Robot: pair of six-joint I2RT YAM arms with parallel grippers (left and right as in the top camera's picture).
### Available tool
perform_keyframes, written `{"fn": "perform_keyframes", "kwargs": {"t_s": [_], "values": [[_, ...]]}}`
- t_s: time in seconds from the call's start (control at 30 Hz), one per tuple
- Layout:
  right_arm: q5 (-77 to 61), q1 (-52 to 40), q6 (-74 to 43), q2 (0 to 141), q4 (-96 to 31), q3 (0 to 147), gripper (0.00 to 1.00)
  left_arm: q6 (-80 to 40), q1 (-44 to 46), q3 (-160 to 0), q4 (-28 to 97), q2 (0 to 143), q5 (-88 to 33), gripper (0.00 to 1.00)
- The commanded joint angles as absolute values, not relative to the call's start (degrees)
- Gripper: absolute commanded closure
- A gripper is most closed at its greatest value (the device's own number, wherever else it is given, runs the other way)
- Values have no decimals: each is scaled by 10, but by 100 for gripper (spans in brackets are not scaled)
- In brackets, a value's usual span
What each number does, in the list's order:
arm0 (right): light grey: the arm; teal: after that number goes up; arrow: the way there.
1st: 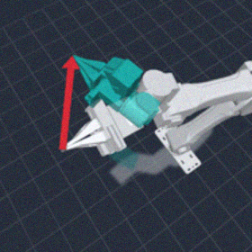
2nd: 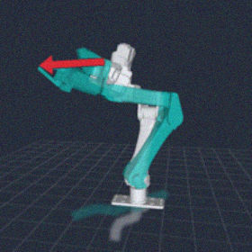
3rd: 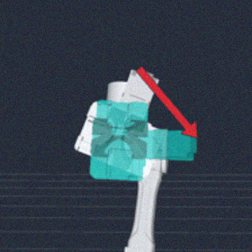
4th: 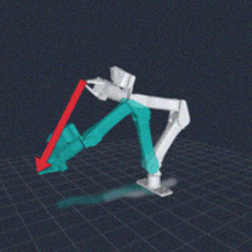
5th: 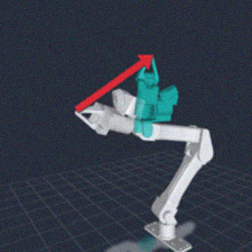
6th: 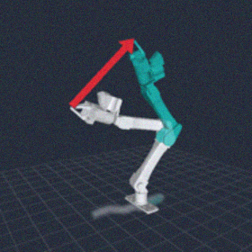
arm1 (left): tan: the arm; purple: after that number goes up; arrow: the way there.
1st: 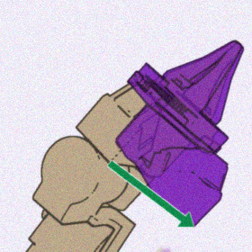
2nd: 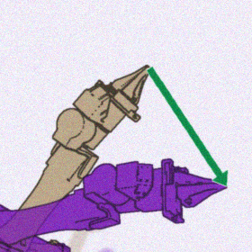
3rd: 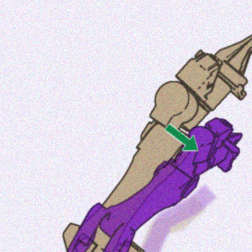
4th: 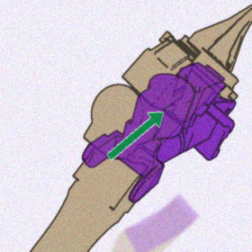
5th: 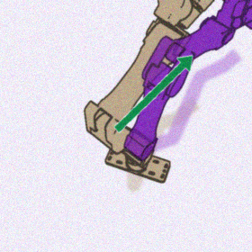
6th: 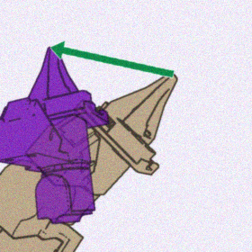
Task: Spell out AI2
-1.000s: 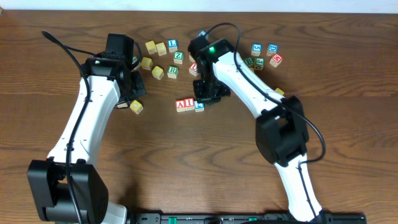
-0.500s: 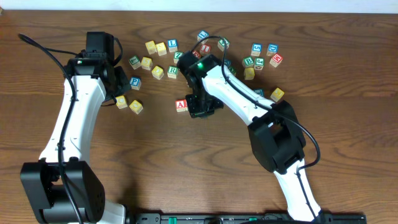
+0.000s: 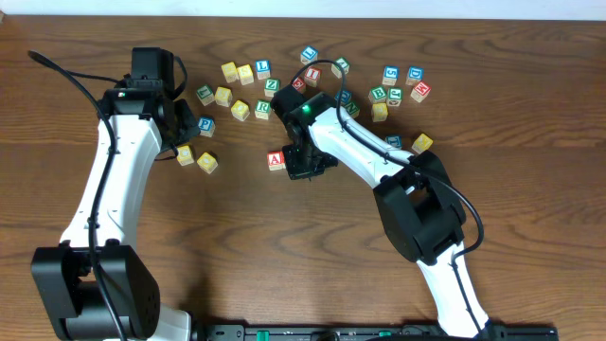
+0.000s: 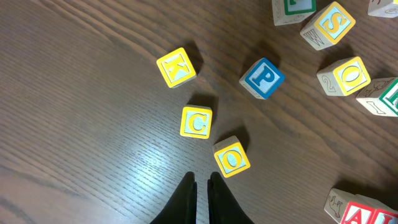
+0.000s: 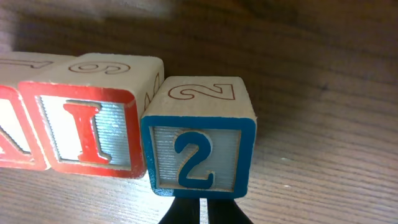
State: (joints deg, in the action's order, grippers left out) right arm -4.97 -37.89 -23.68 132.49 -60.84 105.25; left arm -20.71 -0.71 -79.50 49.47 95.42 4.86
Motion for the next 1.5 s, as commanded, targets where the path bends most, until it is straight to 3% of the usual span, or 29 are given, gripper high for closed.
{"fn": "perform_keyframes", "kwargs": {"t_s": [0.0,1.0,1.27,1.47], "values": [[-35,-385,-244,1323,-605,1049,99,-198,-10,-794,495,955,56,92],[-51,-384,-240,1287,-602,1049,99,-198,-9,-794,496,955,54,92],[-20,-347,-235,1191,-606,1049,96,-218,5,-778,495,955,-37,92],[-26,-310,-235,1206,-605,1047,96,-244,44,-728,456,959,-42,92]]}}
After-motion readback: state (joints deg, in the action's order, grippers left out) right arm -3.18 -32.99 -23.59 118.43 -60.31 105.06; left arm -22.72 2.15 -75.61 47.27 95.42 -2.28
